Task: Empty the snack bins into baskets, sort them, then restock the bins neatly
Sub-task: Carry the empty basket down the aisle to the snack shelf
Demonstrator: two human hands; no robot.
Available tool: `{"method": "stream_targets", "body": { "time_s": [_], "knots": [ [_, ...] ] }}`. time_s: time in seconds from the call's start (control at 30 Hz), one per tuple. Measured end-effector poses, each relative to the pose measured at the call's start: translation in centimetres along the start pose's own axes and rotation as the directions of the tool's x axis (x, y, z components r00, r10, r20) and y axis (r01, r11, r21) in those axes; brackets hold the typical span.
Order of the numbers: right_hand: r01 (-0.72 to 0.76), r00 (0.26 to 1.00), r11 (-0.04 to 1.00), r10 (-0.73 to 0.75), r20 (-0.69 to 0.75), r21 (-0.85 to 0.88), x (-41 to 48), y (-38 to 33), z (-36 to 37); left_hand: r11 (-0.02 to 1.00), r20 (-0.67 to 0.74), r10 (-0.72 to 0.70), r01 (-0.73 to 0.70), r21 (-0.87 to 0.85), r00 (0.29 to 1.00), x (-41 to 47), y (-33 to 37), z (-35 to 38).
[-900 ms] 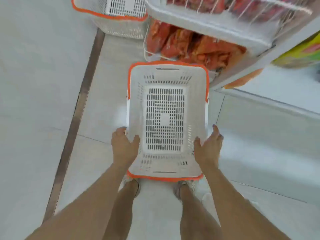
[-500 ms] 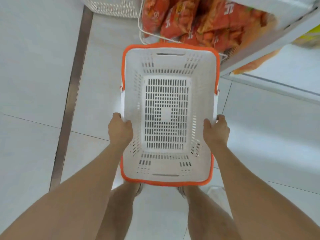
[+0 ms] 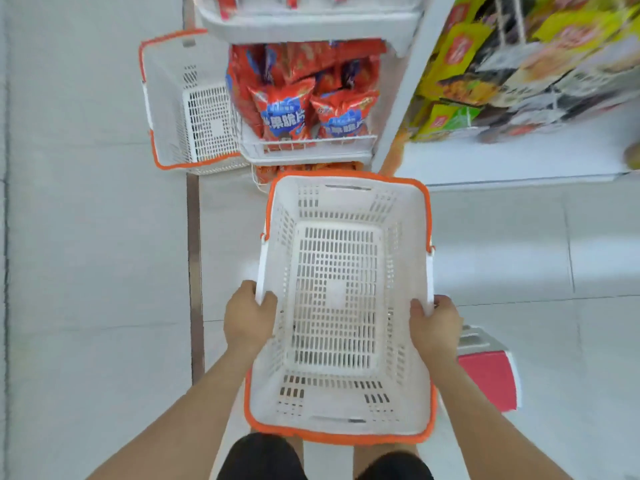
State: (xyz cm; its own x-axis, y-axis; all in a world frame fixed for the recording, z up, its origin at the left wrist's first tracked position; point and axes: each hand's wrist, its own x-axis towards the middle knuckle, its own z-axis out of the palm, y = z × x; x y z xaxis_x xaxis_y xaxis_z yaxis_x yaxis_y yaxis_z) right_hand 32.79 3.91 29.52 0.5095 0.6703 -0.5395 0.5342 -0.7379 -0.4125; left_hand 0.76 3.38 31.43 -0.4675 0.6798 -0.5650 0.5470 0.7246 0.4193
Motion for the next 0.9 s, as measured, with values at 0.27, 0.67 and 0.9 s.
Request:
{"method": "stream_targets", "body": {
  "time_s": [0.27,0.67,0.9],
  "knots": [
    [-0.100,0.979,0.978,0.130,-0.157,0.184,-4.3,3.4,-21.2,0.970,0.044,0.238,-0.240,0.036,0.970,-12.3,19.0,-2.2],
    [-0.214,0.809,0.768,0.486,-0.332,0.603,-0.4,11.1,-38.9,0.771,0.226,0.605,-0.632,0.072,0.764,-21.5,45.5,8.7],
    [-0.237,0.694,0.689,0.613,-0.378,0.685,8.7,12.4,-47.1,0.692,0.388,0.647,-0.719,0.062,0.656,-22.6,61.7,18.4]
  ]
}}
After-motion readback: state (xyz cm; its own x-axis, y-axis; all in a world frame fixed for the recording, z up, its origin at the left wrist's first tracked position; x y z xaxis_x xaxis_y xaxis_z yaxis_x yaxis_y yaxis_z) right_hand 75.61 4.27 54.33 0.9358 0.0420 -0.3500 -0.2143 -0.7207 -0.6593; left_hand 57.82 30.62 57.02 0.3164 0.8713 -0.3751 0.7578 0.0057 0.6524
